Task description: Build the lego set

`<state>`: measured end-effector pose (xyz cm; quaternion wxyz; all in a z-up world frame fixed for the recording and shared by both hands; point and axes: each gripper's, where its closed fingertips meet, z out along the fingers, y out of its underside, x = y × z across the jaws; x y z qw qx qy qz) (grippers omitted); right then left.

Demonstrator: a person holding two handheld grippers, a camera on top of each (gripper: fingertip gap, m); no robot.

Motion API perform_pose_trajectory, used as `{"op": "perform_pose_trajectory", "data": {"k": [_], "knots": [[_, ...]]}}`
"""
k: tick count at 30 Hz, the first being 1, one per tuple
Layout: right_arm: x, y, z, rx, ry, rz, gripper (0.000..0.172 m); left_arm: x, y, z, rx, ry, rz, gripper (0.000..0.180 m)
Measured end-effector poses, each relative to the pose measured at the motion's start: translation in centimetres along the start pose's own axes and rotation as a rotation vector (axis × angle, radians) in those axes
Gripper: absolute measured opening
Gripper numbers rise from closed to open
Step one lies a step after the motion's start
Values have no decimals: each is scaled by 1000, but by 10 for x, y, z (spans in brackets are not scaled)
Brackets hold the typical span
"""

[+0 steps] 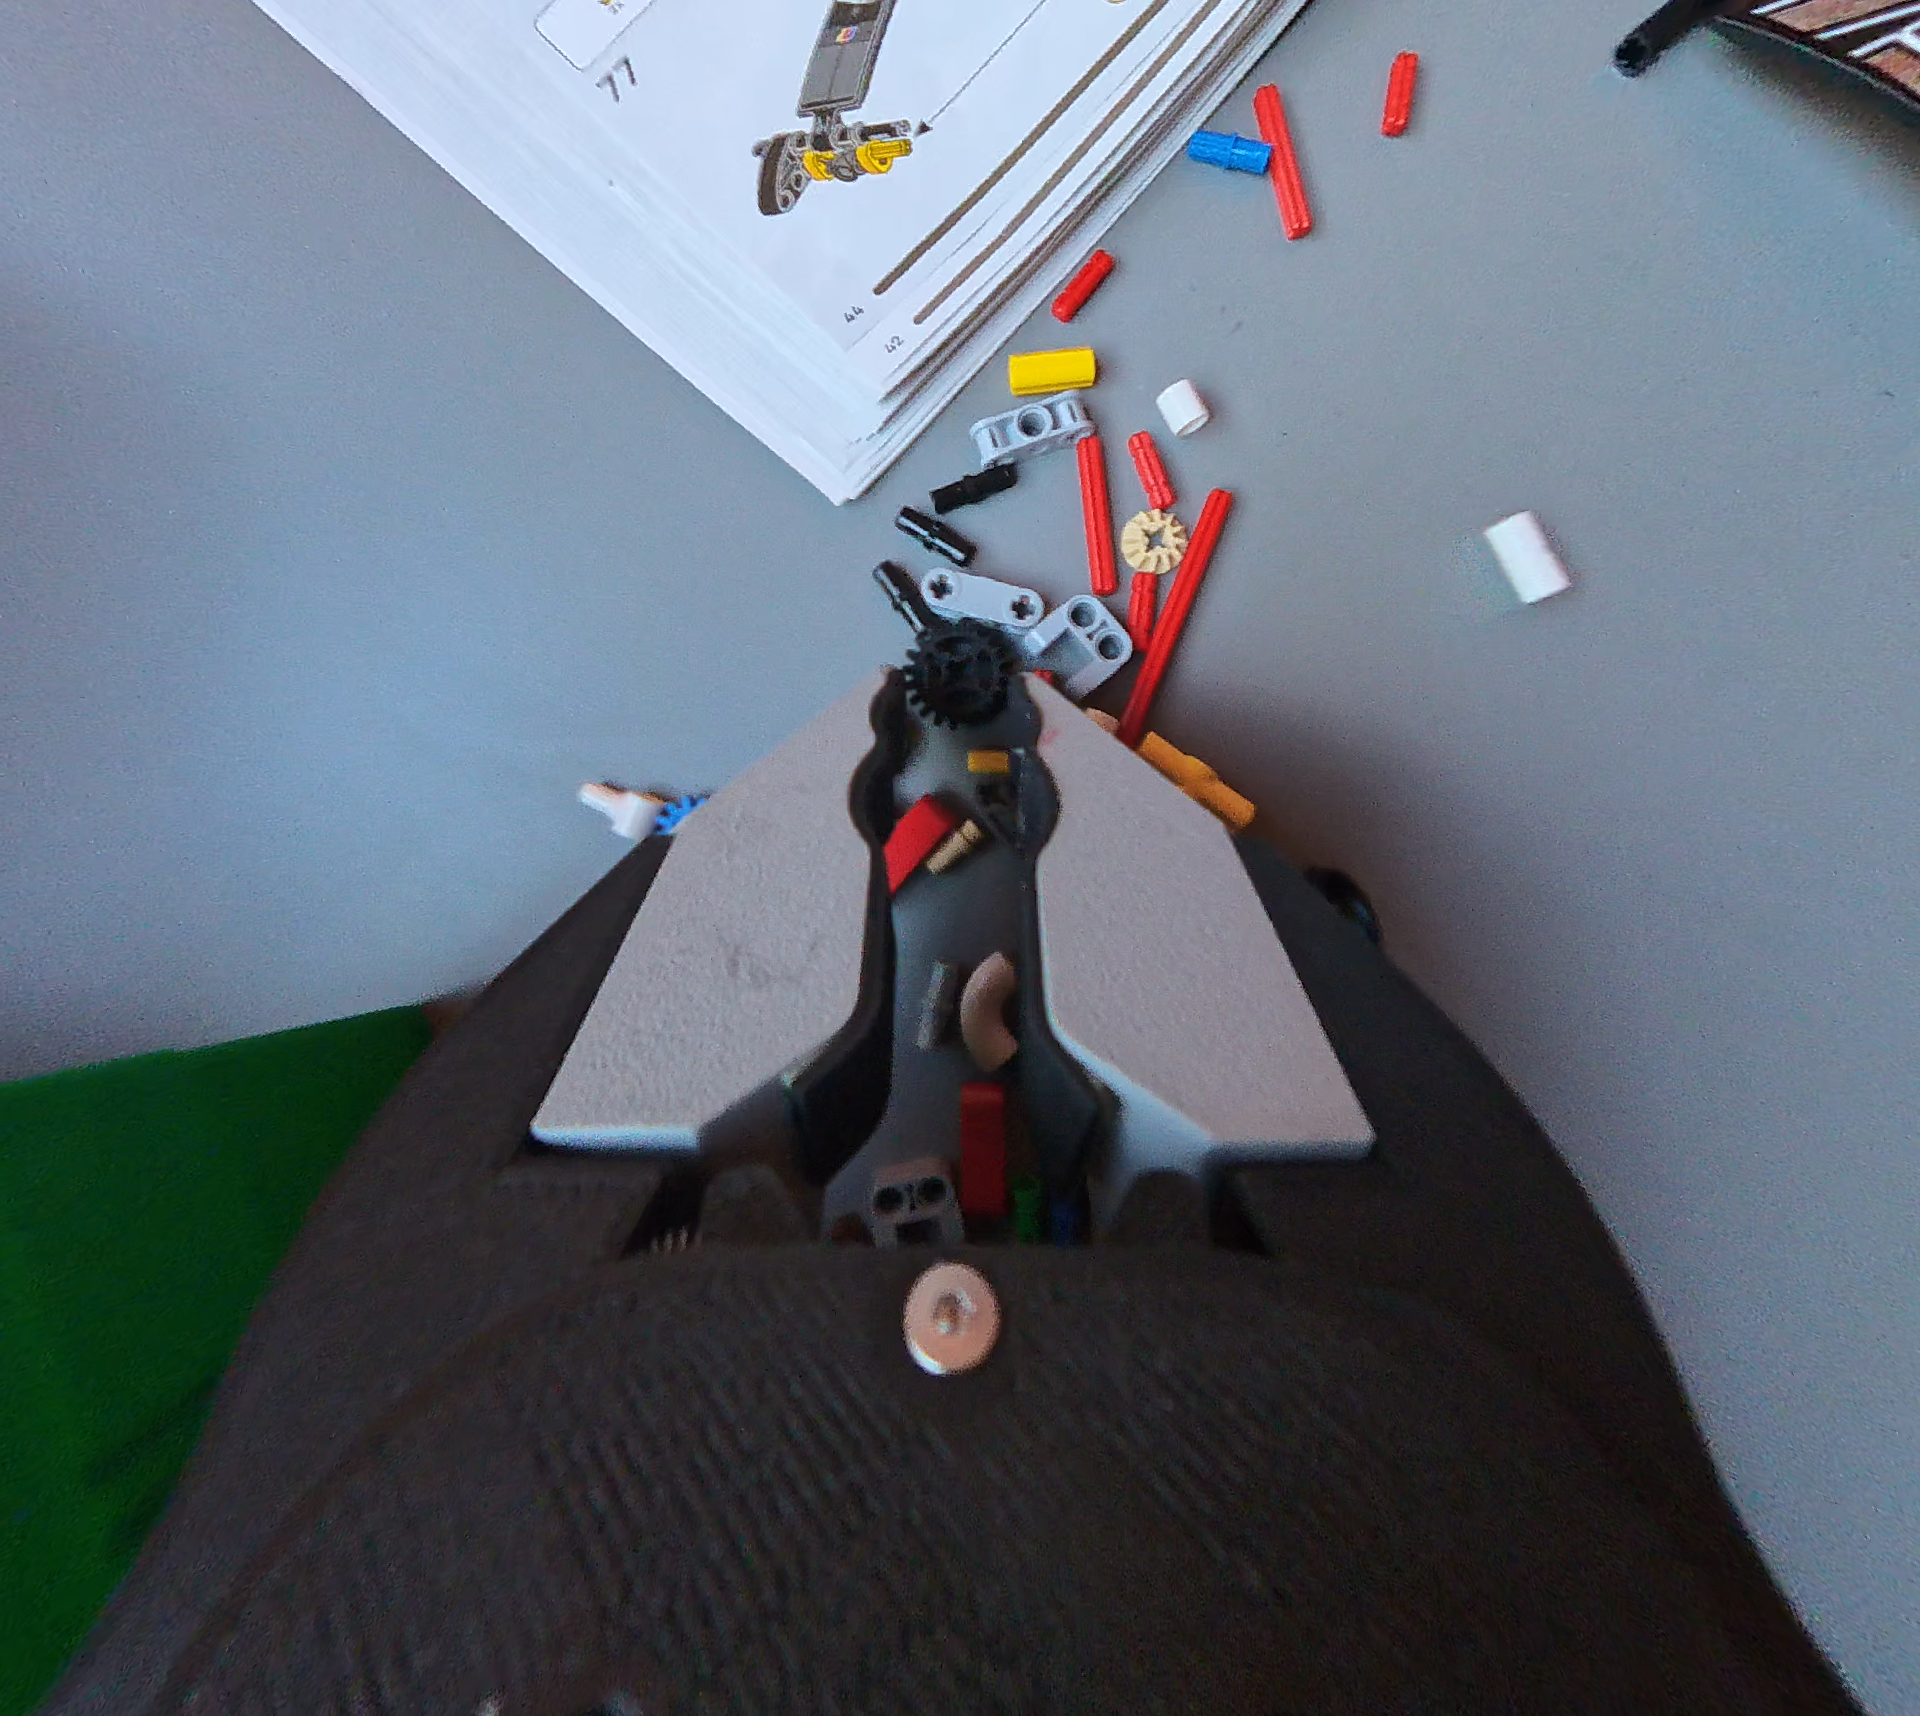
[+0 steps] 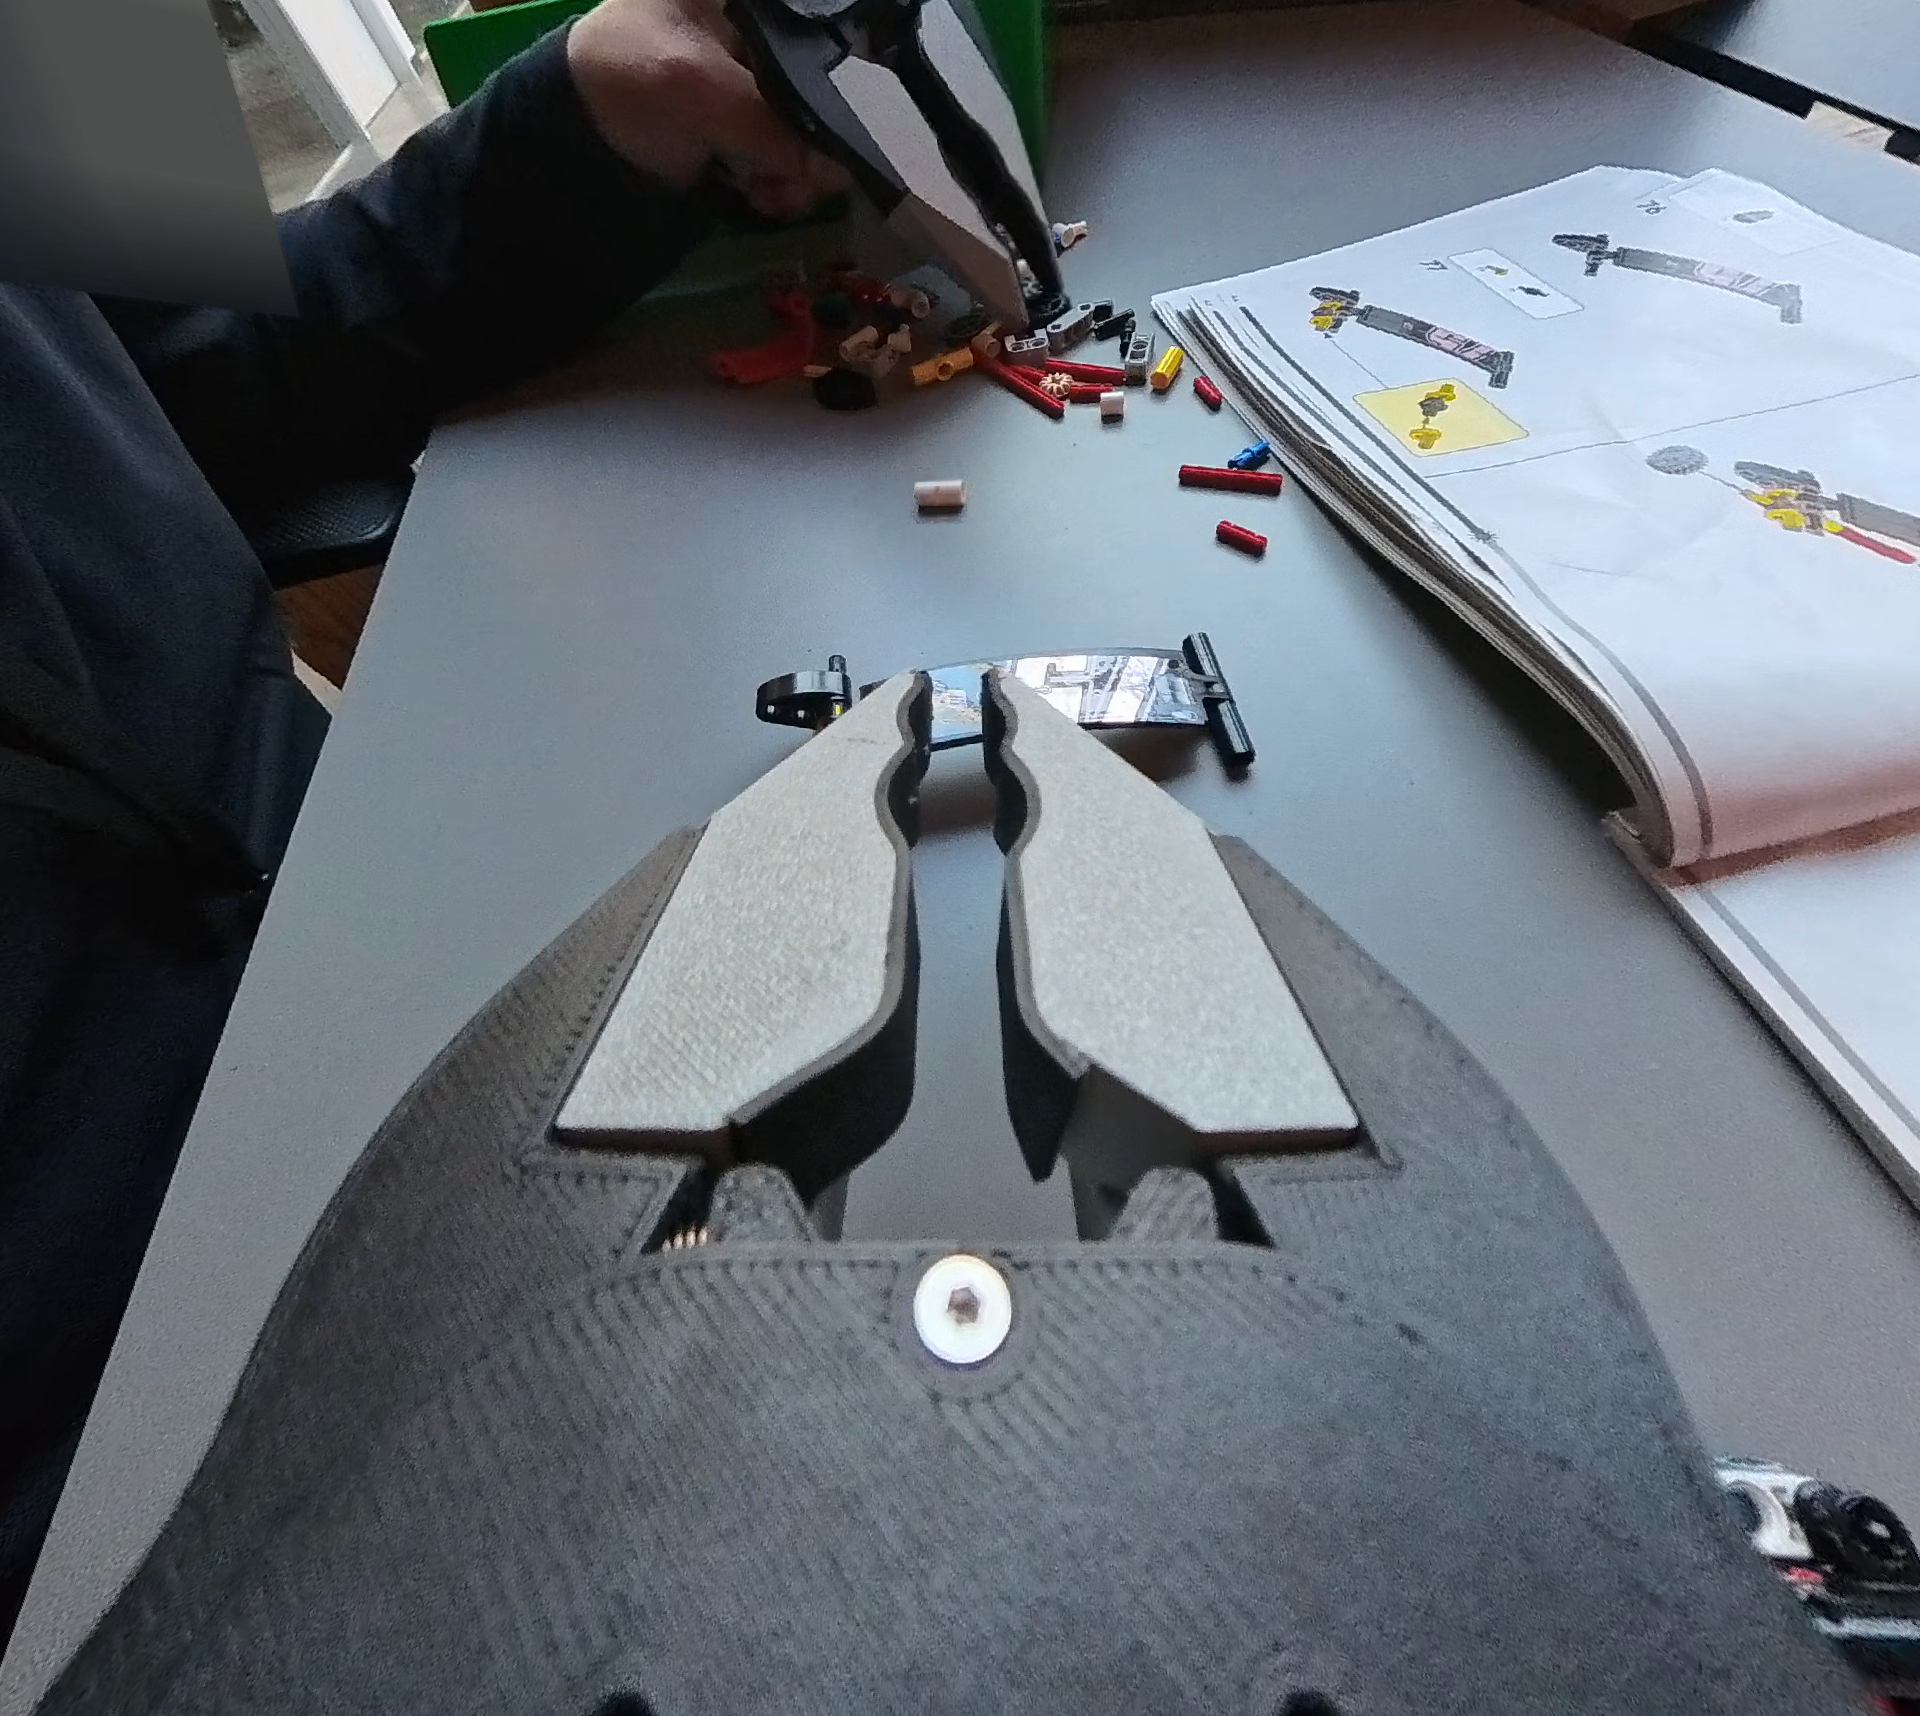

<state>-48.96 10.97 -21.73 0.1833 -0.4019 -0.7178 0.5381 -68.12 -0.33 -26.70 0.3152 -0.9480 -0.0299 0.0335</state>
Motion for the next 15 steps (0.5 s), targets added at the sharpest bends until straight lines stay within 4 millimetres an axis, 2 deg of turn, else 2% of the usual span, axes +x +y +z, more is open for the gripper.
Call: {"op": "perform_pose_trajectory", "data": {"k": [2, 5, 7, 9, 10, 12, 15], "knots": [[0, 0, 0, -1, -1, -3, 6, -4, -9, -6, 51, -34, 16, 16], [-1, -1, 0, 3, -2, -7, 6, 3, -41, -26, 232, -39, 37, 16], [-2, -1, 1, 3, -8, -7, 6, 32, -60, -37, 340, 64, 78, 16], [-3, -1, 3, -1, -10, -10, 6, 74, -71, -40, 387, 191, 160, 16], [-3, -1, 3, -2, -10, -12, 6, 96, -73, -38, 383, 244, 214, 16], [-4, -1, 3, -3, -9, -18, 6, 135, -62, -27, 308, 326, 332, 16], [-3, -1, 4, -3, -5, -20, 5, 160, -29, 2, 115, 349, 459, 16]]}}
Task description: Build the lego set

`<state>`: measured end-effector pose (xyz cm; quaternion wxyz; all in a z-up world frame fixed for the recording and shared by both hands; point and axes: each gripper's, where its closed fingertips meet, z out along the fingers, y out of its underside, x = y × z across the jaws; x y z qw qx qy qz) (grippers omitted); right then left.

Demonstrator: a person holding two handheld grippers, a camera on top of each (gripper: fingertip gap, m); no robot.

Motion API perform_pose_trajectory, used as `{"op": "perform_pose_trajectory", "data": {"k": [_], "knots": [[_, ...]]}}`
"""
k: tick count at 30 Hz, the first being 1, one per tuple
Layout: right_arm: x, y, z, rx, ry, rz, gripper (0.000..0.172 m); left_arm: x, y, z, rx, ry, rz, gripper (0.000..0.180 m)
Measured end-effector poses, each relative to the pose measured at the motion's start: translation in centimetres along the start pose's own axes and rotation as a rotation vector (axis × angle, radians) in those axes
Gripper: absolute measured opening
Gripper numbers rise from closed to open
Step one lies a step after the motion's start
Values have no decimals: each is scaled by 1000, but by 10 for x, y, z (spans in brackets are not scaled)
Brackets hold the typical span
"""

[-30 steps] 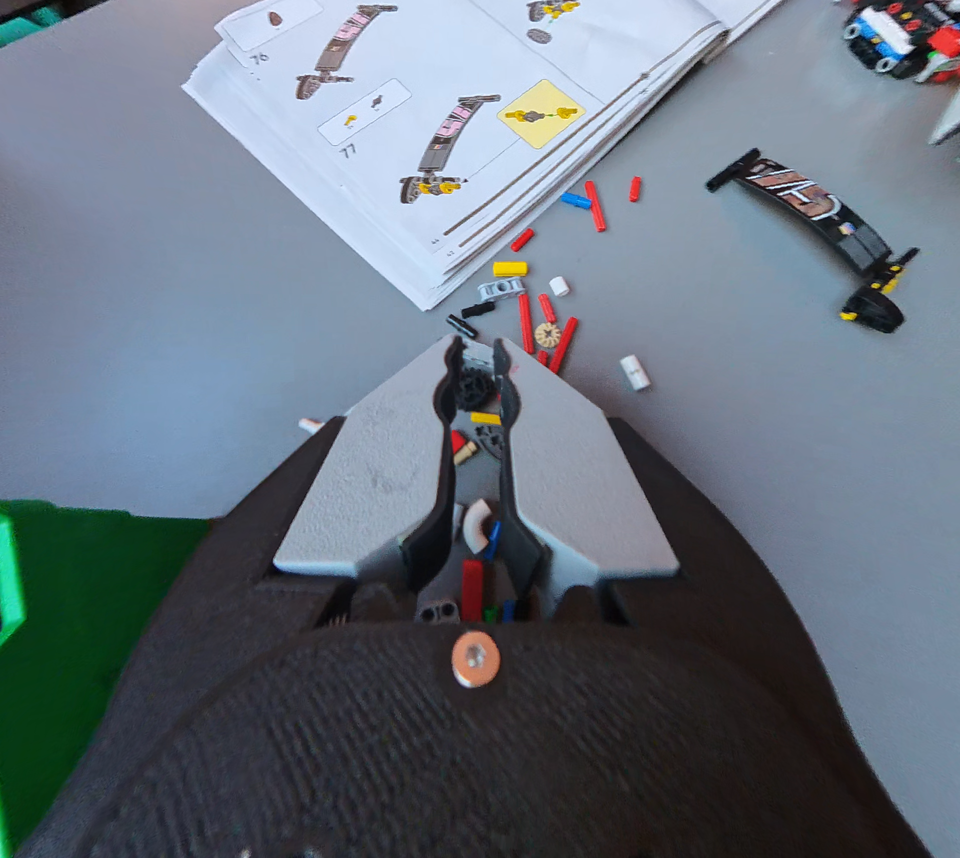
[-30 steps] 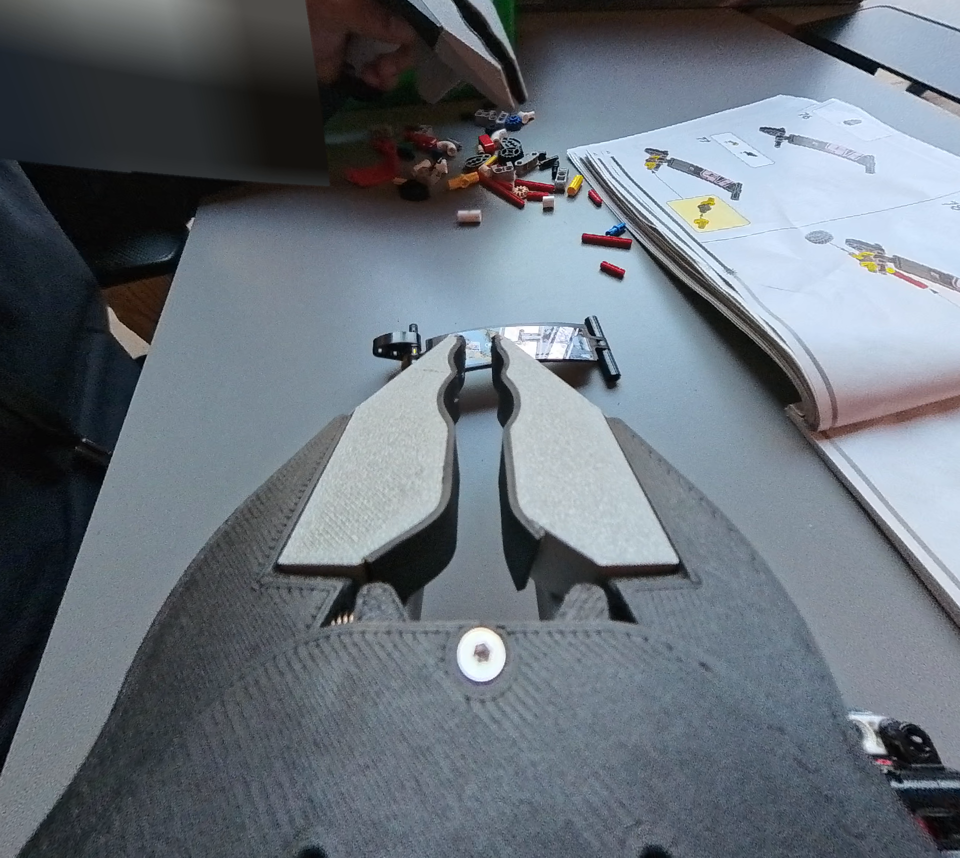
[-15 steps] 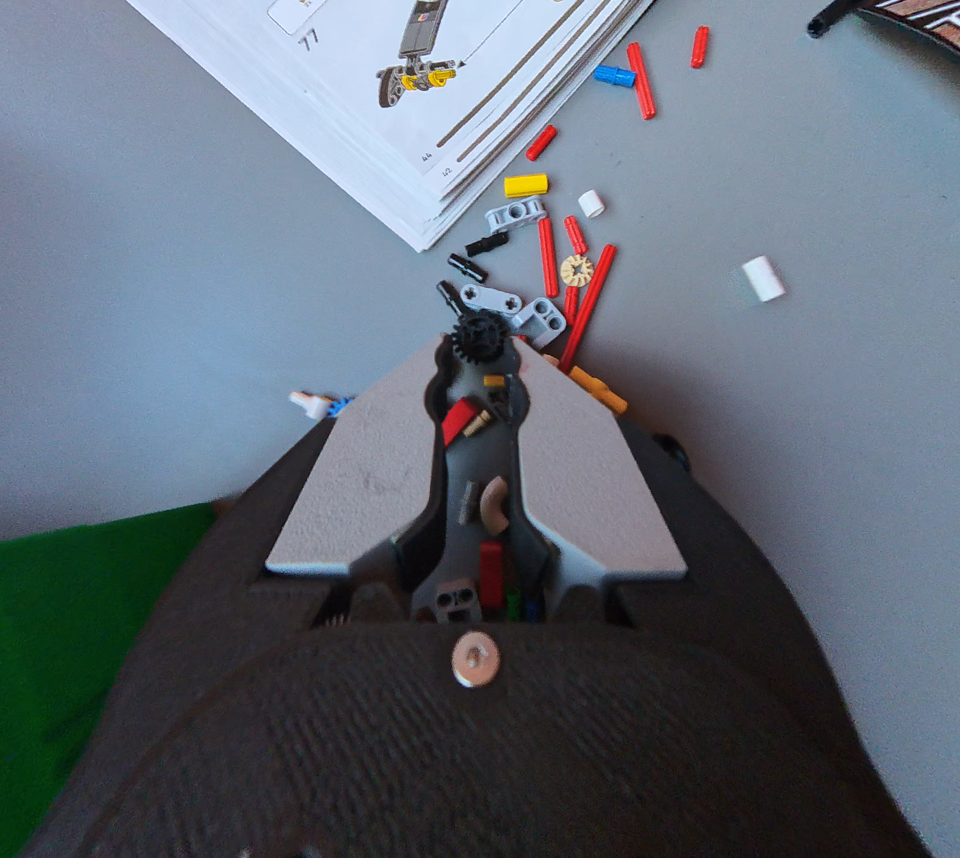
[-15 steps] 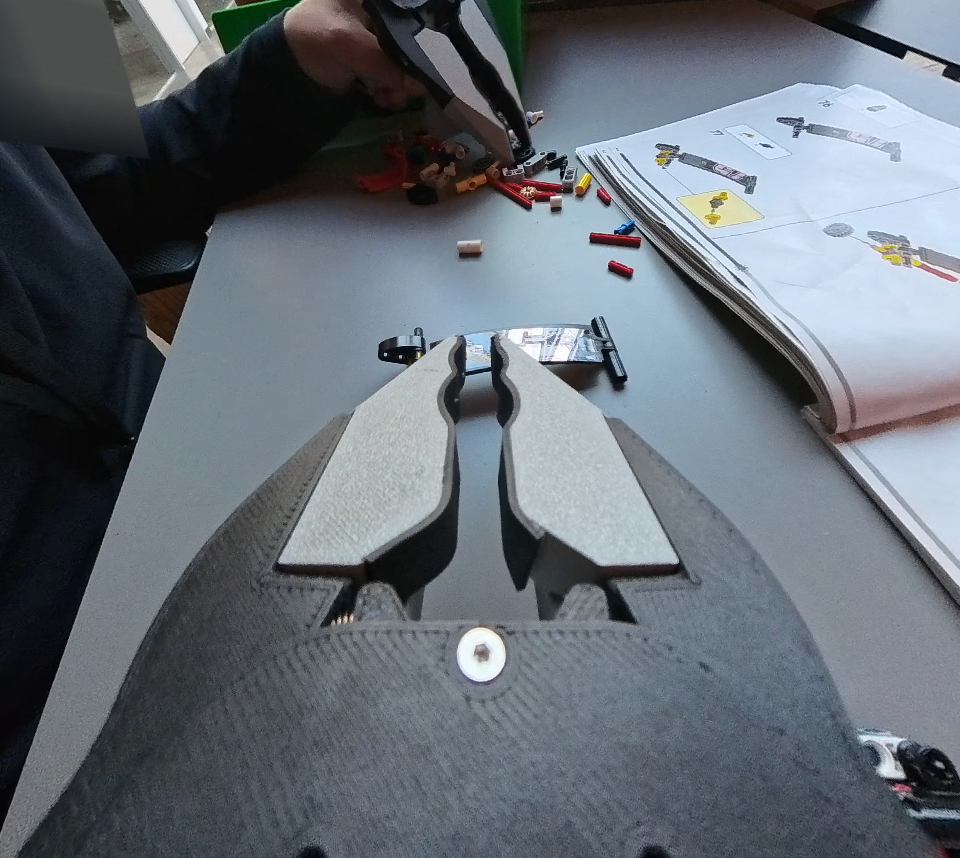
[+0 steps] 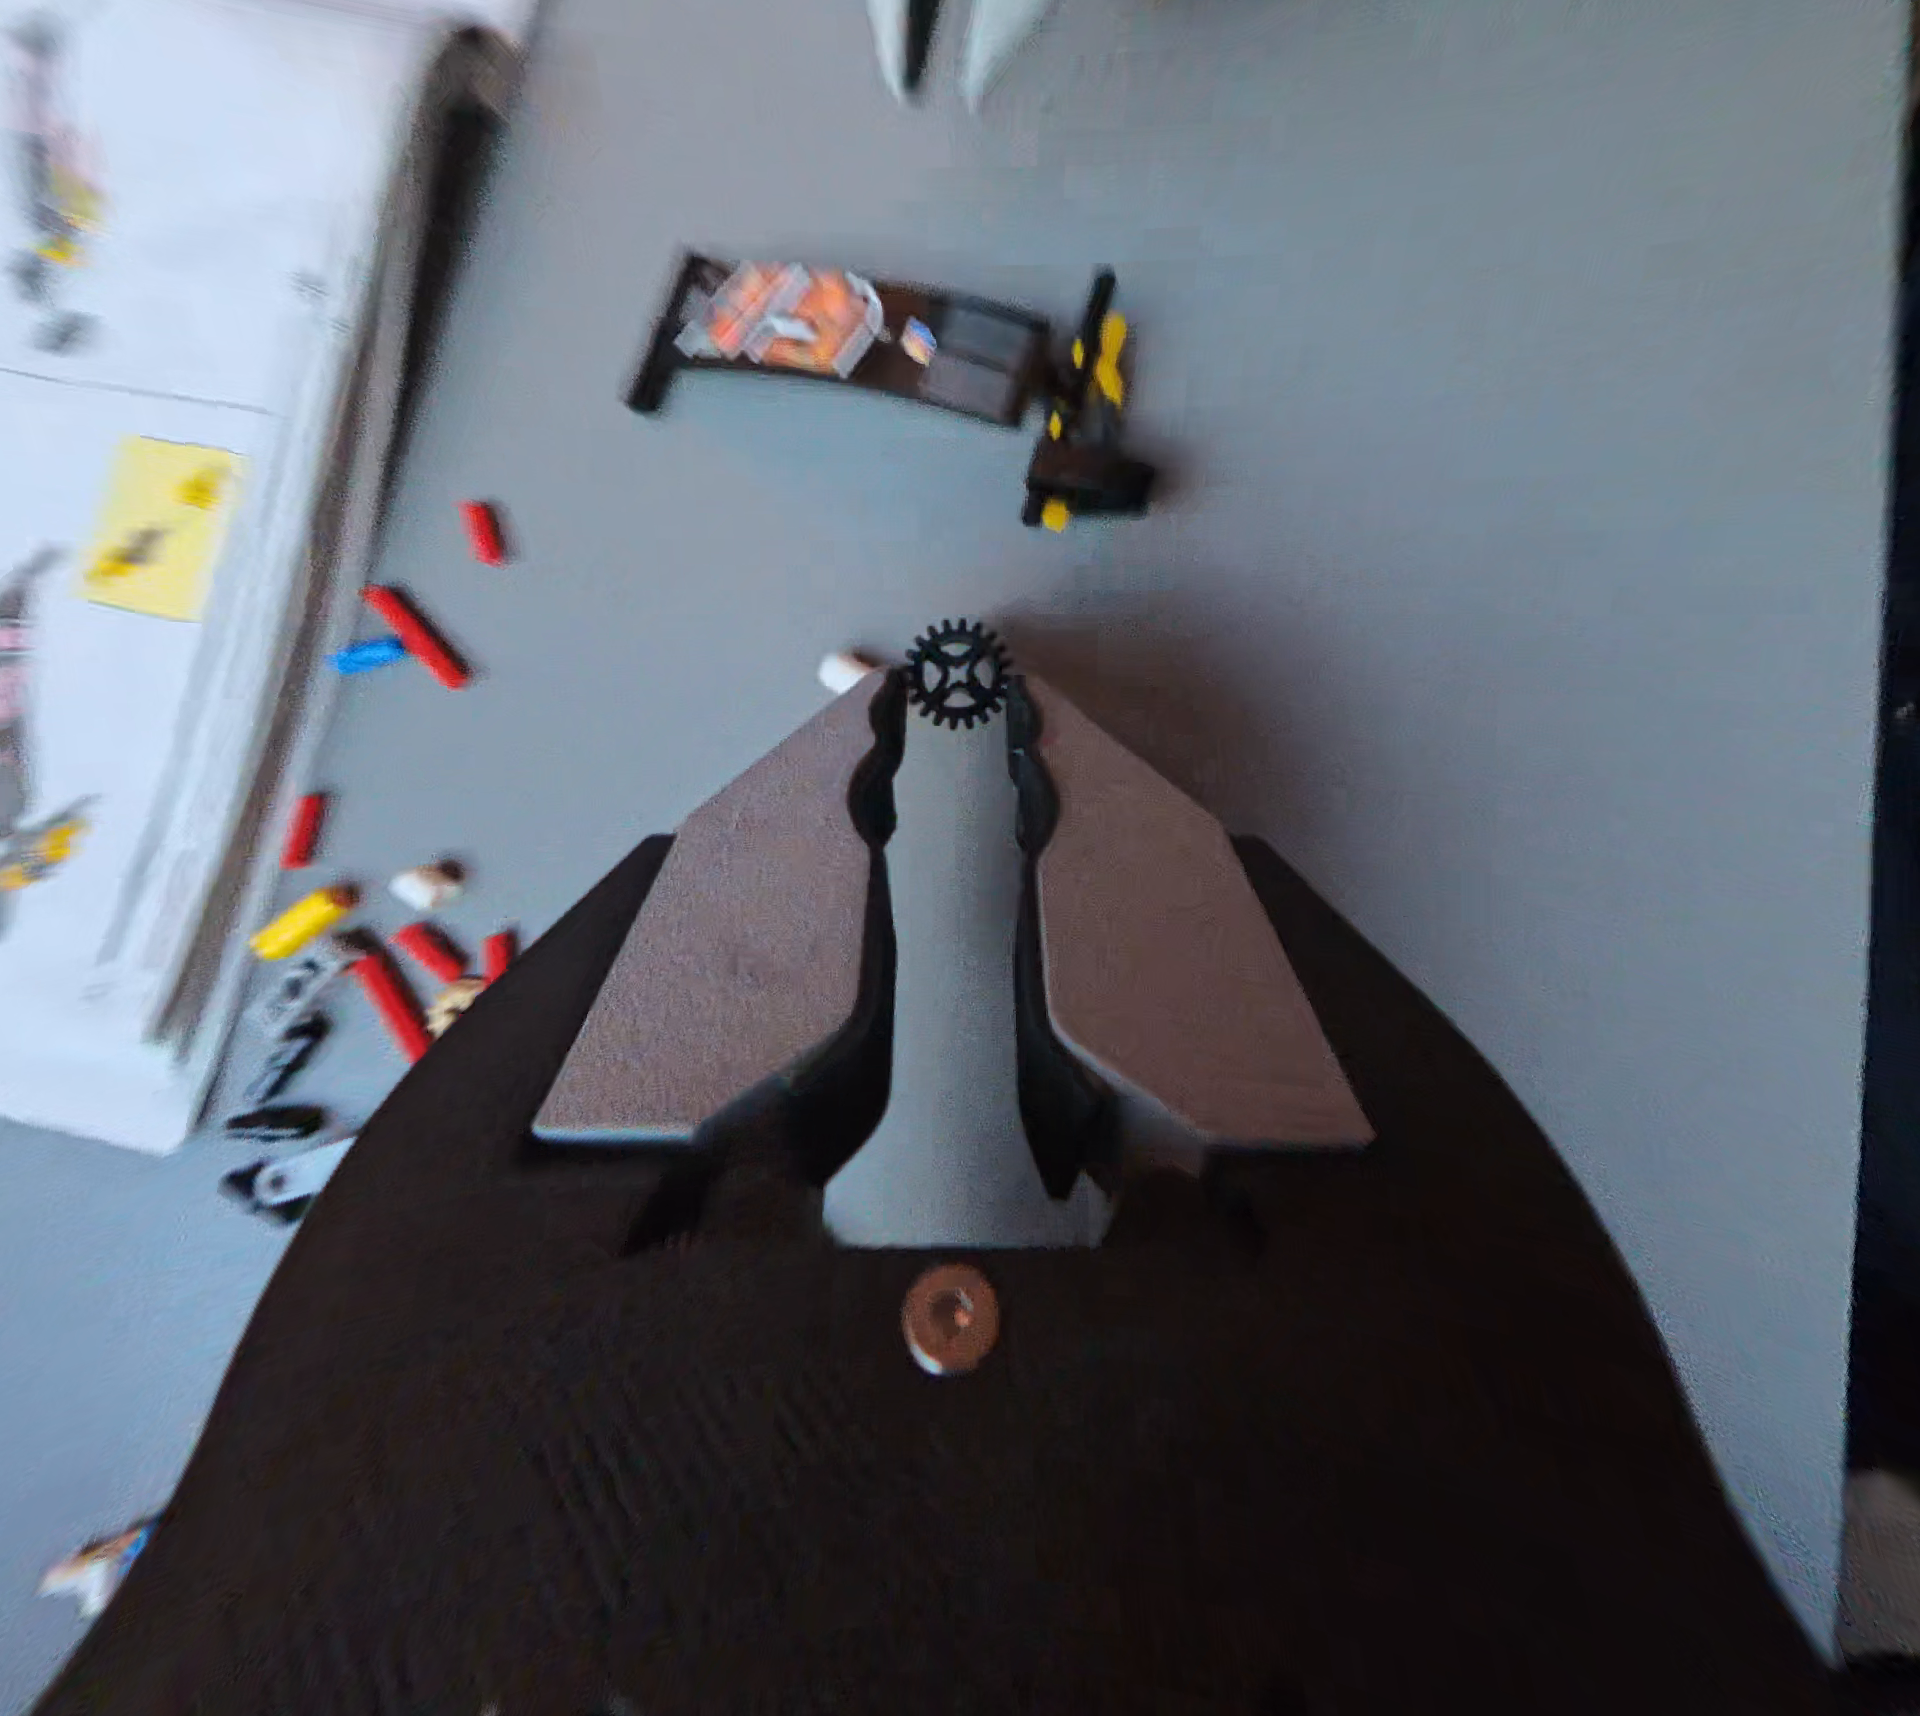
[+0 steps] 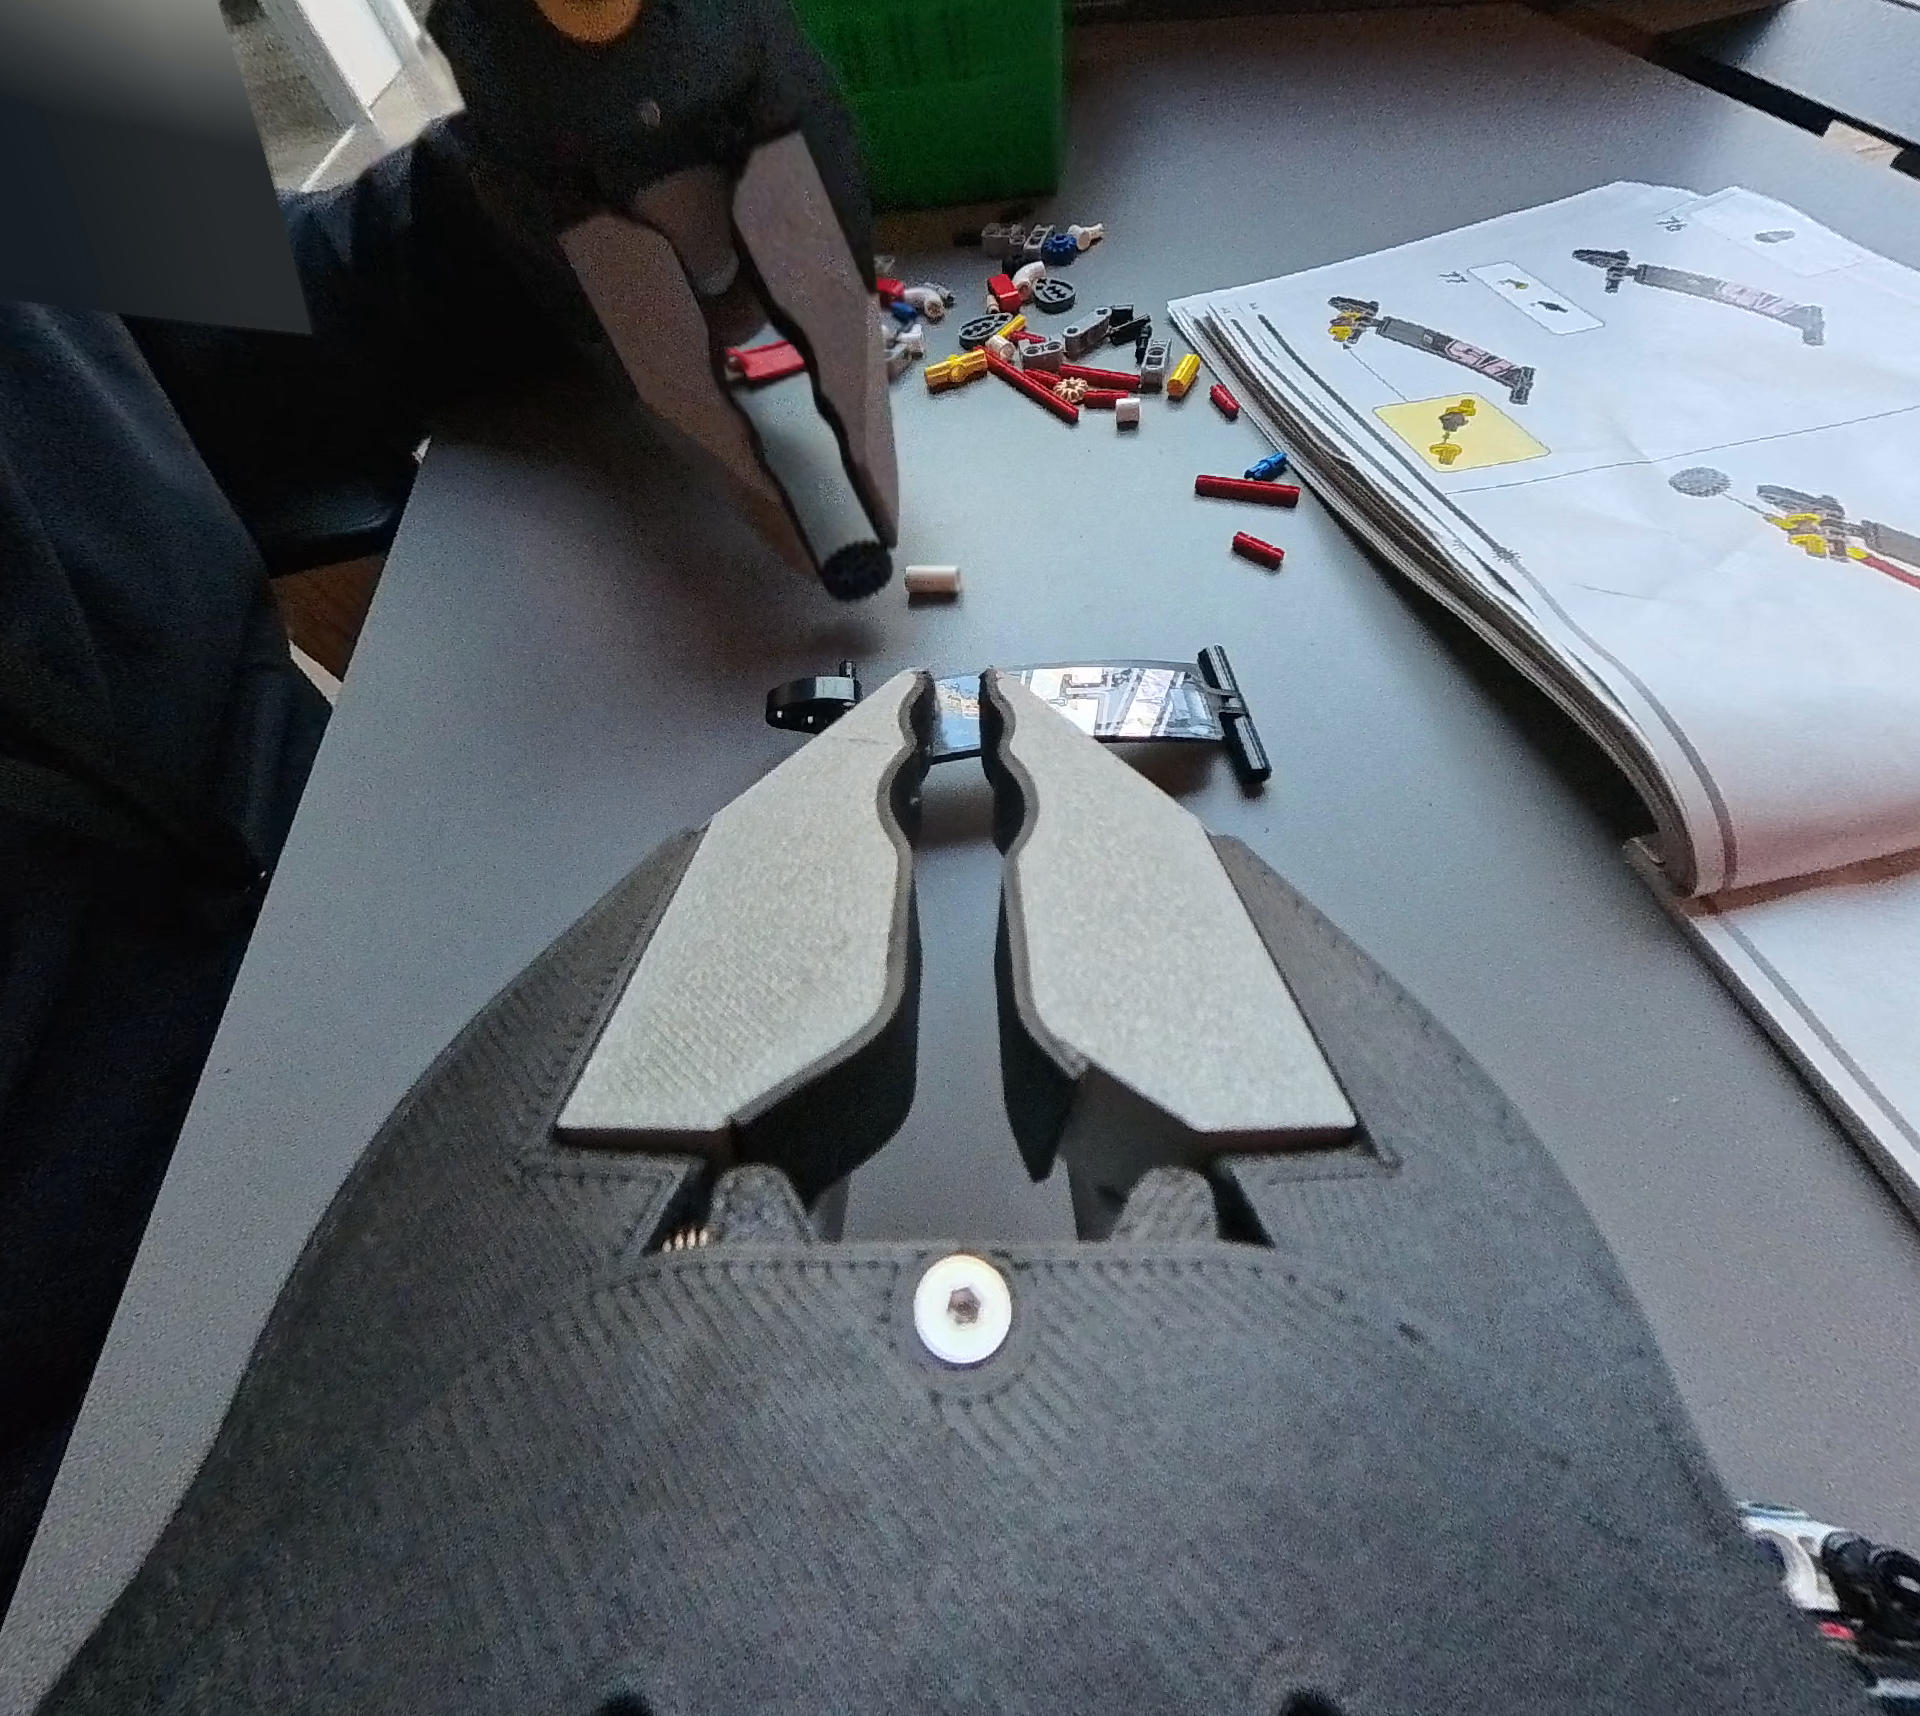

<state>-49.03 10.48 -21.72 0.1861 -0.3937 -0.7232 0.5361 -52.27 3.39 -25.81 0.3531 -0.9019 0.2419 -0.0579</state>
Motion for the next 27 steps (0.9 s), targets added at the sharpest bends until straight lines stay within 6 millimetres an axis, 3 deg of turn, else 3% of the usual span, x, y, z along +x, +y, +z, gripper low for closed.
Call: {"op": "perform_pose_trajectory", "data": {"k": [1, 2, 7, 12, 15, 17, 20, 23, 24, 27], "knots": [[0, 0, 0, -1, 1, 1, 5, 2, 10, 9, -60, -7, 14, 18], [0, 0, 0, -1, 1, 1, 5, 3, 7, 11, -45, -12, 20, 18], [1, 0, 0, -2, 3, 1, 5, -5, 13, 5, -57, -31, -2, 20], [0, 0, 1, 1, 0, 0, 5, -5, -8, -8, 86, 36, -93, 24], [-1, -2, 1, 8, -7, 7, 4, -22, -22, -10, 171, -25, -161, 24], [-1, -3, 2, 11, -13, 12, 5, -31, -21, -2, 145, -64, -207, 25], [-2, -3, 3, 9, -13, 7, 5, -29, -18, 15, 70, -73, -204, 26], [-4, -3, 3, 6, -7, -6, 4, -29, -11, 28, -11, -105, -190, 15], [-4, -3, 2, 4, -5, -10, 4, -30, -8, 31, -29, -120, -177, 5], [-5, -3, 2, 2, 0, -20, 4, -34, -5, 27, -63, -143, -172, 5]]}}
